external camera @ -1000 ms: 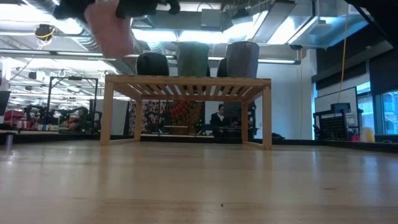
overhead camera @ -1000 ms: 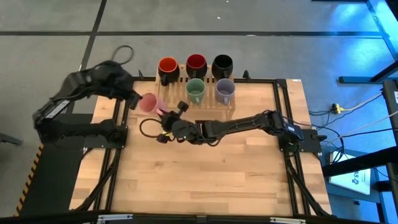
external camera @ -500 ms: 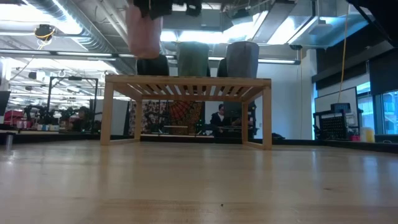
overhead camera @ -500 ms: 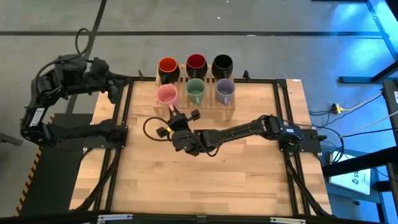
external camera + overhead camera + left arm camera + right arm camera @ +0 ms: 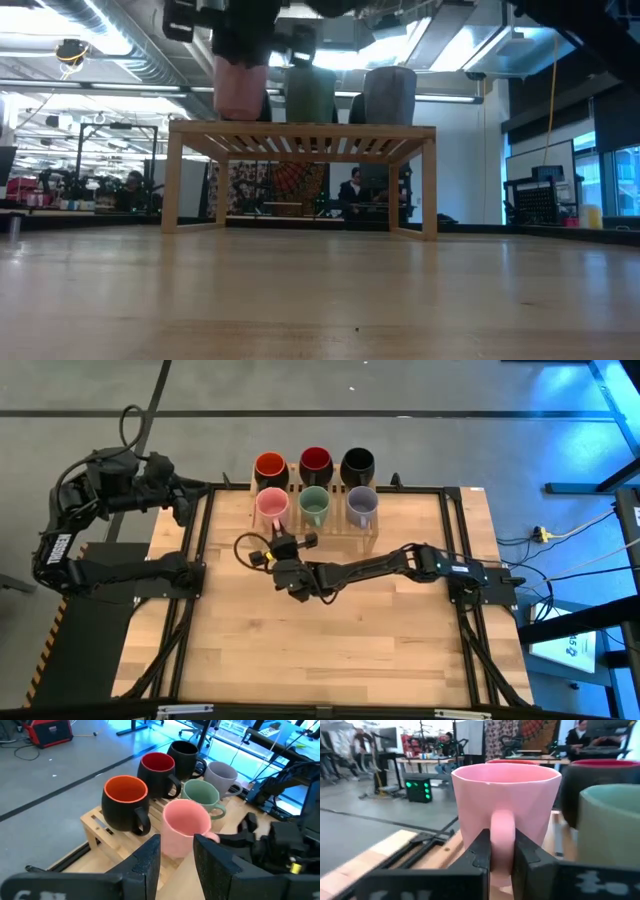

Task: Place coffee mugs
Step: Put the pink mug on the shelf

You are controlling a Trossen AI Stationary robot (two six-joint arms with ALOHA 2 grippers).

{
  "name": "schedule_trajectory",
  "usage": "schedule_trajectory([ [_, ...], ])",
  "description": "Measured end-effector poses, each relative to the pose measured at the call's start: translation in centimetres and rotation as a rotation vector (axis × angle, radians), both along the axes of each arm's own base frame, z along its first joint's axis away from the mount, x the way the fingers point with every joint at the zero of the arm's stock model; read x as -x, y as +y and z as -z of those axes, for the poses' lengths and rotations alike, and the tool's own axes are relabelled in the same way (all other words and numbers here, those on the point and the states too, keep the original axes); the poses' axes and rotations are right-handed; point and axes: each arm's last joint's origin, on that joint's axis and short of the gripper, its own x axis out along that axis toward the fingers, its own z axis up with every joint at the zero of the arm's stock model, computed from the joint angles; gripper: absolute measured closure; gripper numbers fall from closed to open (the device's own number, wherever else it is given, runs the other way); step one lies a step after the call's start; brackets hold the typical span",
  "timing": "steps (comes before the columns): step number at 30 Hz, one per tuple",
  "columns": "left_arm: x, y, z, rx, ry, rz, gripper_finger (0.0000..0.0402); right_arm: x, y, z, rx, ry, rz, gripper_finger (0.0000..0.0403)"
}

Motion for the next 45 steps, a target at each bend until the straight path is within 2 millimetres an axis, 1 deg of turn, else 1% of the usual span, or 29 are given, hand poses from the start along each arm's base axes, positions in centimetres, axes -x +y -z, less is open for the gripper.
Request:
schedule_trajectory([
  [5, 0.0, 0.0, 0.0, 0.000, 0.000, 0.001, 0.0291, -0.5, -0.9, 1.2, -0.002, 0.000, 0.010, 0.0383],
  [14, 0.0, 0.0, 0.0, 0.000, 0.000, 0.000, 0.0291, -0.7, -2.9, 1.0, -0.006, -0.008, 0.007, 0.0383],
  [22, 0.0, 0.0, 0.0, 0.000, 0.000, 0.001, 0.0291, -0.7, -3.3, 1.4, -0.014, 0.021, -0.012, 0.0383],
  [28, 0.0, 0.0, 0.0, 0.000, 0.000, 0.001, 0.0291, -0.8, -3.5, 1.5, -0.020, 0.022, -0.031, 0.0365],
  [33, 0.0, 0.0, 0.0, 0.000, 0.000, 0.001, 0.0291, -0.9, -3.5, 1.5, -0.026, 0.021, -0.070, 0.0361],
  [41, -0.1, 0.1, 0.0, 0.002, 0.002, 0.001, 0.0291, -0.9, -4.1, 1.6, -0.050, 0.010, -0.083, 0.0357],
  [43, -0.1, 0.1, 0.0, 0.002, 0.002, 0.001, 0.0291, -0.9, -4.2, 1.6, -0.052, 0.008, -0.086, 0.0350],
  [45, -0.1, 0.1, 0.0, 0.002, 0.002, 0.001, 0.0291, -0.9, -4.2, 1.7, -0.053, 0.015, -0.087, 0.0334],
])
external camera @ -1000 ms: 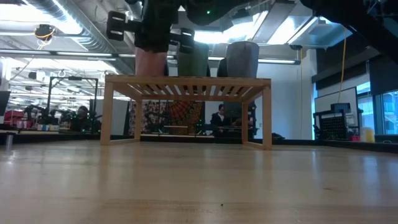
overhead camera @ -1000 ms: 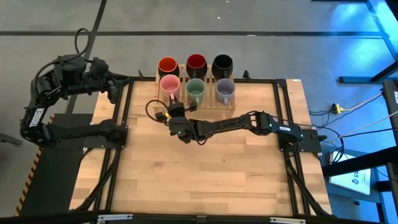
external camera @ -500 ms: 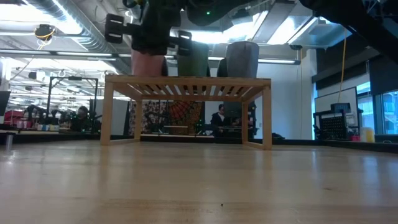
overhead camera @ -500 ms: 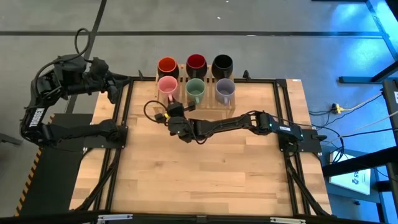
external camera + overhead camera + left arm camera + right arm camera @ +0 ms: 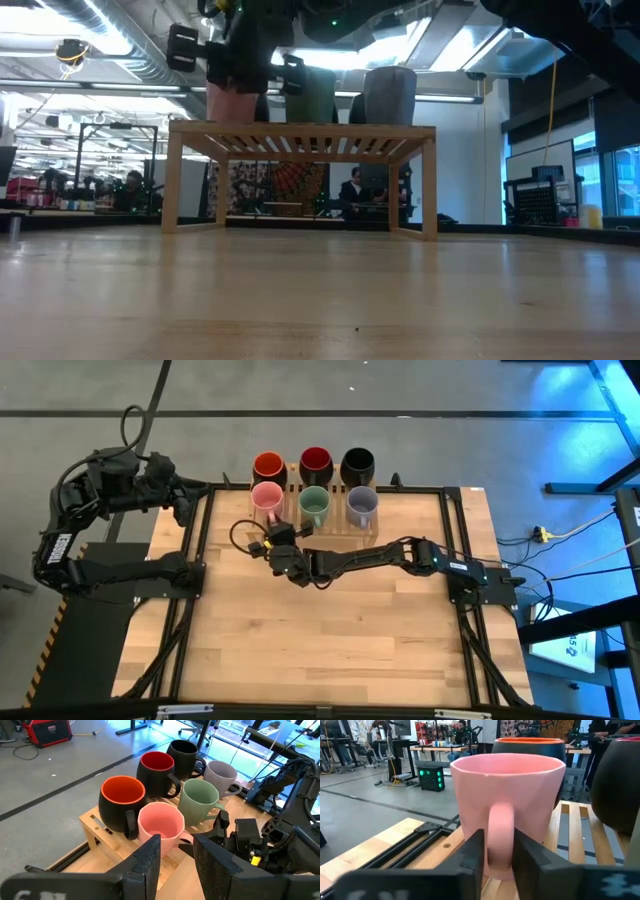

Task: Place coffee mugs
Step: Put the pink mug on the shelf, then return to Home Position

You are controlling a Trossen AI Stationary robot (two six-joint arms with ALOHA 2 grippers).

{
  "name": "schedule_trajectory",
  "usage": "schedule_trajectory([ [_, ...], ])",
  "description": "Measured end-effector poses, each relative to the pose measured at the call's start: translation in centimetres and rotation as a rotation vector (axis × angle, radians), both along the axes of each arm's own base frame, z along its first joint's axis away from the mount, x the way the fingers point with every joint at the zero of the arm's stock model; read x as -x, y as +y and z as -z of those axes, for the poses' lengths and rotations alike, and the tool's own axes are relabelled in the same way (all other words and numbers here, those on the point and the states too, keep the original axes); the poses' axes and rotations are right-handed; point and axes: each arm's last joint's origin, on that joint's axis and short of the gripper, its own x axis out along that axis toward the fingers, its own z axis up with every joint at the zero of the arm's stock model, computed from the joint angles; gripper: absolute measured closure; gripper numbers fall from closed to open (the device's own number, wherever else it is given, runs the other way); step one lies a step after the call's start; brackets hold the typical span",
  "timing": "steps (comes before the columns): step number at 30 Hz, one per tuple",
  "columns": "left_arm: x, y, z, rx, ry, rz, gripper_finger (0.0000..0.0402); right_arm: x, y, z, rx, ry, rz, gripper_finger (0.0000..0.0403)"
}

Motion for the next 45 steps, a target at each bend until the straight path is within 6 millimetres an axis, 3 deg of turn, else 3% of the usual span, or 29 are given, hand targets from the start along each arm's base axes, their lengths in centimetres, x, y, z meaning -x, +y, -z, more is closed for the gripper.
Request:
schedule_trajectory([
  [7, 0.0, 0.0, 0.0, 0.000, 0.000, 0.000, 0.0291, 0.1, 0.3, 0.0, 0.010, 0.004, 0.036, 0.0248],
  [12, 0.0, 0.0, 0.0, 0.000, 0.000, 0.000, 0.0291, 0.5, 1.4, -0.9, 0.037, 0.029, 0.048, 0.0209],
  [16, 0.0, 0.0, 0.0, -0.001, 0.004, 0.011, 0.0292, 1.5, 3.6, -4.3, 0.028, -0.056, -0.010, 0.0201],
  [20, 0.0, -0.1, 0.0, -0.030, 0.015, 0.054, 0.0292, 3.5, 6.3, -9.9, -0.002, -0.260, -0.137, 0.0201],
  [23, -0.1, -0.4, -0.1, -0.056, -0.025, 0.184, 0.0292, 5.5, 7.9, -14.2, 0.036, -0.270, -0.350, 0.0201],
  [26, -0.5, -0.8, 0.4, -0.057, -0.132, 0.336, 0.0292, 6.7, 8.7, -15.7, -0.002, -0.186, -0.656, 0.0214],
  [30, -1.7, -0.7, 3.0, -0.008, -0.292, 0.544, 0.0304, 7.9, 8.6, -16.2, -0.101, -0.091, -0.938, 0.0264],
  [33, -2.1, -0.7, 5.7, 0.015, -0.372, 0.620, 0.0332, 9.2, 8.6, -16.4, -0.120, -0.067, -1.019, 0.0317],
  [37, -2.9, -0.3, 8.9, 0.049, -0.455, 0.677, 0.0388, 11.5, 8.3, -15.1, -0.131, -0.050, -1.065, 0.0387],
  [45, -3.9, 0.3, 14.4, 0.003, -0.450, 0.745, 0.0400, 19.5, 6.6, -10.8, -0.079, -0.204, -1.076, 0.0380],
])
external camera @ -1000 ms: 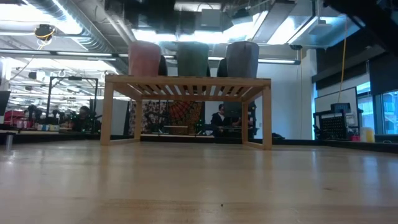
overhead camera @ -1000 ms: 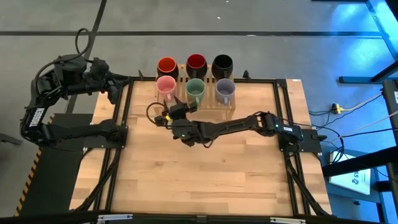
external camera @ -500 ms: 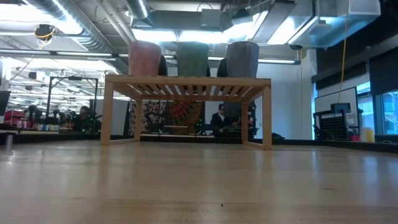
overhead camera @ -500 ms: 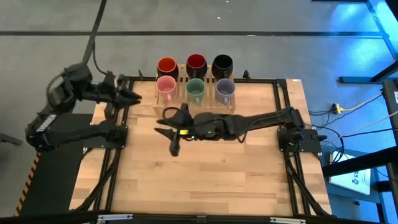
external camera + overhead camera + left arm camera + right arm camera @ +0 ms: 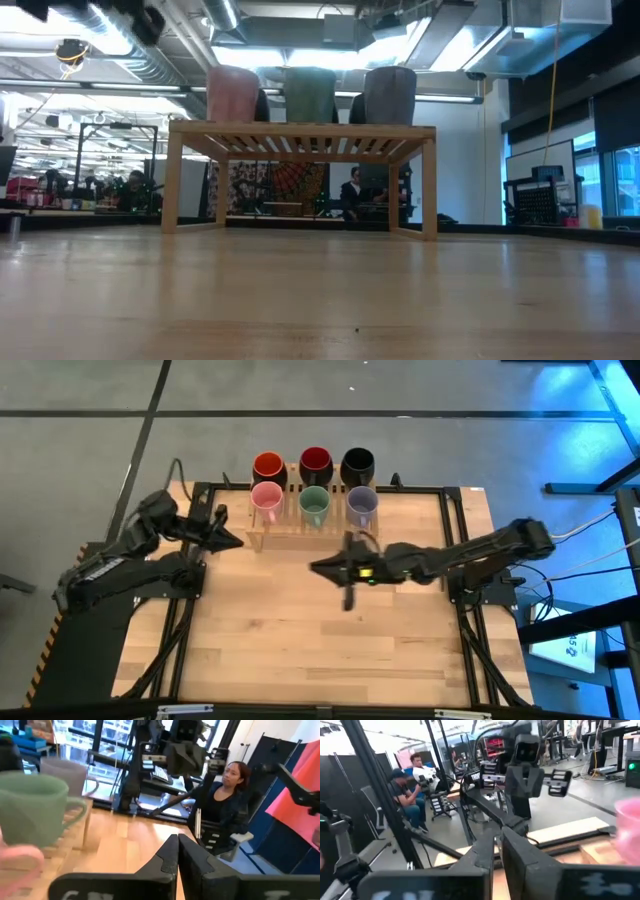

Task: Place coffee mugs
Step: Return to Home Position

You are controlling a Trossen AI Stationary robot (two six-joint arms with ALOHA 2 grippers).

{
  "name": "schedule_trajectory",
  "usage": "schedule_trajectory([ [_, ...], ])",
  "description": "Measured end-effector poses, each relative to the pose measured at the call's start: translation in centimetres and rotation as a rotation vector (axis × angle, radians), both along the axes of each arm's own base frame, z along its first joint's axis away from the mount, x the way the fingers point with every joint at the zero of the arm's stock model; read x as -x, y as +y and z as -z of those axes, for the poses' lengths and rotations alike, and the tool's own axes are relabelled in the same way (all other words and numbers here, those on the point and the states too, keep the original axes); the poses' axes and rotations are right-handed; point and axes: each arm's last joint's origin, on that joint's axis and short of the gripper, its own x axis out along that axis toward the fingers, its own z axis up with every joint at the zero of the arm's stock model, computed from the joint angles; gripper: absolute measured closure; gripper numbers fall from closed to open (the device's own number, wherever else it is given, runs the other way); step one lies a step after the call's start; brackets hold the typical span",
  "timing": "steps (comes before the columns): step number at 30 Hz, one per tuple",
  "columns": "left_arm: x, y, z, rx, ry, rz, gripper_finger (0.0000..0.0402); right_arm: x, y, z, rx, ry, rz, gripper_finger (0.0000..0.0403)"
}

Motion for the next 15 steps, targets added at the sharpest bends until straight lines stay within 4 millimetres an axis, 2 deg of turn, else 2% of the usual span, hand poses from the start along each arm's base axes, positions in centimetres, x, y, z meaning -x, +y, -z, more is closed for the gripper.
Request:
schedule_trajectory([
  [5, -1.1, 0.6, 3.6, -0.011, -0.019, 0.001, 0.0400, 5.7, -1.3, 2.9, -0.053, -0.050, 0.018, 0.0400],
  [8, -1.4, 0.8, 5.4, 0.014, 0.017, -0.017, 0.0399, 8.7, -2.0, 4.3, -0.069, -0.049, 0.032, 0.0396],
  [11, -1.5, 1.1, 6.4, 0.038, 0.050, -0.071, 0.0392, 10.6, -2.4, 5.6, -0.074, -0.027, 0.035, 0.0388],
  [13, -1.5, 1.0, 6.4, 0.085, 0.053, -0.061, 0.0389, 11.6, -2.6, 5.8, -0.089, -0.039, 0.033, 0.0385],
  [15, -1.6, 0.9, 6.4, 0.033, 0.029, -0.048, 0.0388, 12.4, -2.8, 6.1, -0.088, -0.048, 0.029, 0.0384],
])
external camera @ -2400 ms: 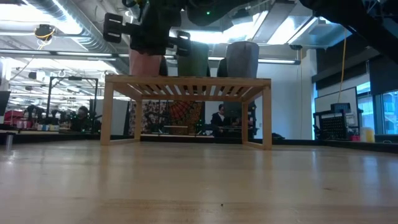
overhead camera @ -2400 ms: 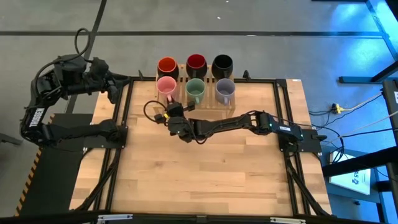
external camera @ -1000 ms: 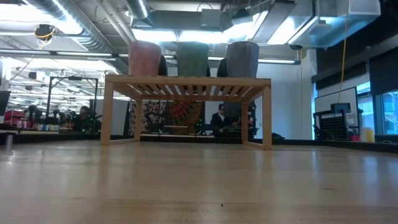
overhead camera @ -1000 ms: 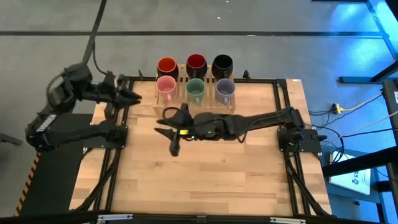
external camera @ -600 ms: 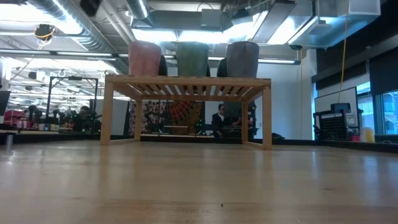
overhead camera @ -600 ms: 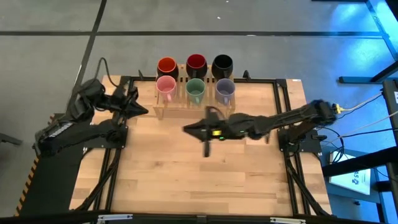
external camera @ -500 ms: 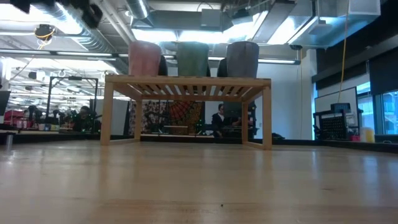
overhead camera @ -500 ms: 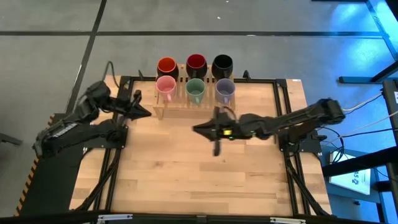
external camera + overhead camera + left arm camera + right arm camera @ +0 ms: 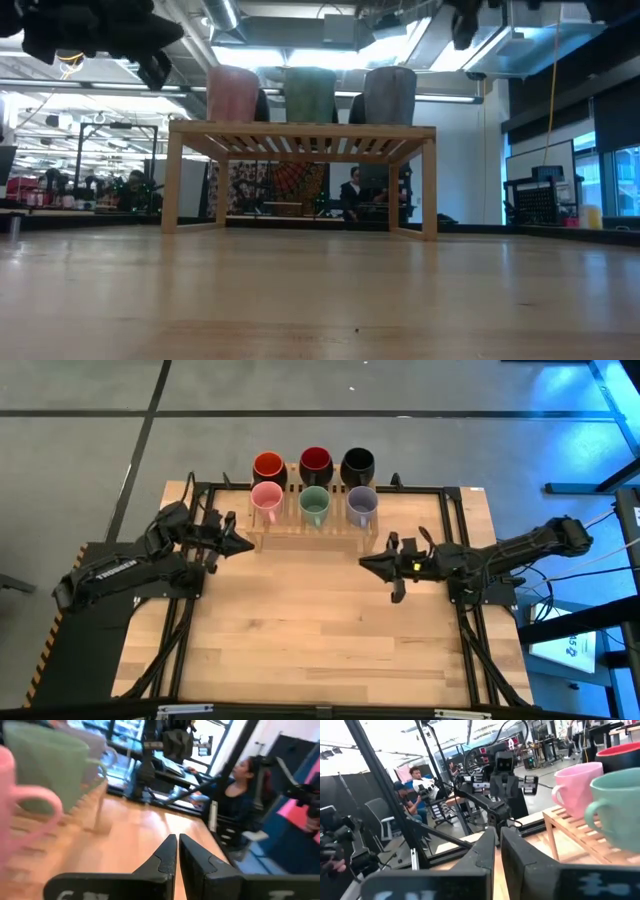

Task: Place coffee mugs
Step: Return to Home Position

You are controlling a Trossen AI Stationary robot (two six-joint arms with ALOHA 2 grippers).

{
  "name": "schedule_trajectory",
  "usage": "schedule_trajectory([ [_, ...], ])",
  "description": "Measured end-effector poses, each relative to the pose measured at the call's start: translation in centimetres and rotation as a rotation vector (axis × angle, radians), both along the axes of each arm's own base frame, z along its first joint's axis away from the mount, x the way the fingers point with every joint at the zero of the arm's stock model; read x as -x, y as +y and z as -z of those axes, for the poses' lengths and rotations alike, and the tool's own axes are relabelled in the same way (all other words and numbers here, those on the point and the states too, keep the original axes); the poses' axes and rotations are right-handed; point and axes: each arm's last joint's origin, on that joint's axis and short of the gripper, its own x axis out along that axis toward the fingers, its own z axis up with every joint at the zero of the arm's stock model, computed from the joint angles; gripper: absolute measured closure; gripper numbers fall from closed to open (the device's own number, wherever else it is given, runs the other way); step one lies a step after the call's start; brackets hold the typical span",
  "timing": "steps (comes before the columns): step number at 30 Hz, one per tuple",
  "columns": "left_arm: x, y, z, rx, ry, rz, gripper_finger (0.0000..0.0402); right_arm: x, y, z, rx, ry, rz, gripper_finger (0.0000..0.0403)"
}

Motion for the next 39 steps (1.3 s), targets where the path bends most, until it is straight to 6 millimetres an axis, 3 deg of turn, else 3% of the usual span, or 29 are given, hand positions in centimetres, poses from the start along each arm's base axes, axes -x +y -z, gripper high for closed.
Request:
schedule_trajectory([
  [4, -0.5, -0.3, 0.9, -0.027, 0.011, -0.091, 0.0390, 1.3, -0.6, 1.9, 0.002, 0.014, 0.066, 0.0384],
  [12, -1.8, -3.1, 2.6, -0.162, -0.056, -0.127, 0.0392, 5.2, -1.5, 5.9, -0.034, -0.105, 0.089, 0.0384],
  [21, -0.6, -3.9, 6.7, -0.155, -0.103, -0.069, 0.0392, 9.0, -2.3, 10.0, -0.003, -0.089, 0.086, 0.0384],
  [25, -0.1, -4.0, 7.5, -0.136, -0.159, -0.061, 0.0392, 9.5, -2.4, 9.9, 0.043, -0.063, 0.087, 0.0384],
  [33, 0.5, -4.2, 7.1, -0.155, -0.205, -0.029, 0.0392, 10.8, -2.4, 10.2, 0.097, -0.008, -0.002, 0.0384],
  [39, 0.8, -4.3, 6.9, -0.161, -0.231, -0.030, 0.0392, 12.3, -2.6, 9.6, 0.132, -0.068, -0.031, 0.0384],
])
